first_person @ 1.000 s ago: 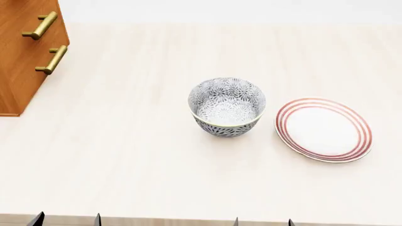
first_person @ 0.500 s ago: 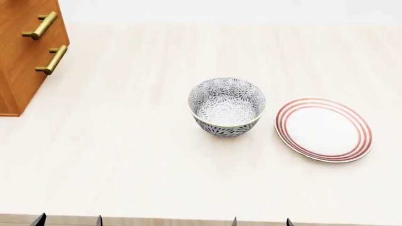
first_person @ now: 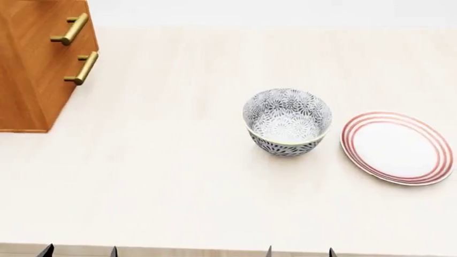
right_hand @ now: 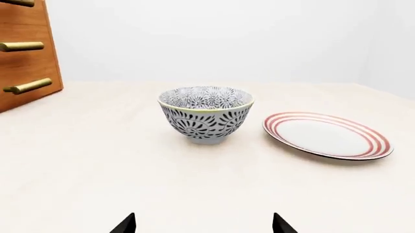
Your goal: Put the bowl on top of the cabinet.
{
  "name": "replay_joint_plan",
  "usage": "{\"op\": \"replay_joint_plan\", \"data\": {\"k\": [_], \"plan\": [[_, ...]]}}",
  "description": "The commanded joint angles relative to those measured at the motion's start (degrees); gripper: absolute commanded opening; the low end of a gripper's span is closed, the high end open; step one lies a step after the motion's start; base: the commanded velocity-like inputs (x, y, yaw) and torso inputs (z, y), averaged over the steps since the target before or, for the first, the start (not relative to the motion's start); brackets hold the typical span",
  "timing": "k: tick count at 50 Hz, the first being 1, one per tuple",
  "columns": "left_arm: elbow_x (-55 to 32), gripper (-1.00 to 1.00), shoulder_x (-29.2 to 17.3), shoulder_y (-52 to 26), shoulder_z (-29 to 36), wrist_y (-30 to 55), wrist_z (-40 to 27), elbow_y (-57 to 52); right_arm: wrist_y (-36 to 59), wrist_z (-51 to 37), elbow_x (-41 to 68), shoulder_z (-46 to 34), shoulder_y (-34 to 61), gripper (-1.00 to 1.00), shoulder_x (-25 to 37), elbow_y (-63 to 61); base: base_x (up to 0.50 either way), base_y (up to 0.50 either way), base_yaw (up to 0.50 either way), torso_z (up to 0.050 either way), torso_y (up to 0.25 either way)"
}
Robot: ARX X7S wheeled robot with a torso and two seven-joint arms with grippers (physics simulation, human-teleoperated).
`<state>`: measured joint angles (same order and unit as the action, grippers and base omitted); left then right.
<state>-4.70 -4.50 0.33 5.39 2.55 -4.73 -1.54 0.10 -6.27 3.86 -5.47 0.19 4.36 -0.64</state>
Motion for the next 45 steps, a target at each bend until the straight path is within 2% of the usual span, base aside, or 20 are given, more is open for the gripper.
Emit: {"op": "replay_joint_plan", "data": {"k": [1,26,34,45], "plan": [[-0.05,1.0,0.08,-0.06,-0.22,-0.4,0.18,0.26,-0.82,-0.05,-0.13,0.08,-0.34,1.0,-0.1,-0.07,0.0,0.43,0.0,0.0,0.0],[-1.85,1.0,-1.38,-0.58,1.57,-0.51,-1.56,0.86,-0.71,-1.52,1.77,-1.86,-0.07,1.0,1.56,-0.16,0.0,0.43,0.0,0.0,0.0],[-2.34,1.0,-1.88,-0.45,2.1,-0.4,-2.01,0.55,2.3,-0.4,5.18,-1.96,0.12,1.0,2.12,-1.34,0.0,0.0,0.0,0.0,0.0],[-3.03,1.0,-2.39,-0.61,2.75,-0.48,-2.46,0.82,0.63,1.06,7.87,-2.21,-0.86,1.0,3.01,-2.58,0.0,0.0,0.0,0.0,0.0]]}}
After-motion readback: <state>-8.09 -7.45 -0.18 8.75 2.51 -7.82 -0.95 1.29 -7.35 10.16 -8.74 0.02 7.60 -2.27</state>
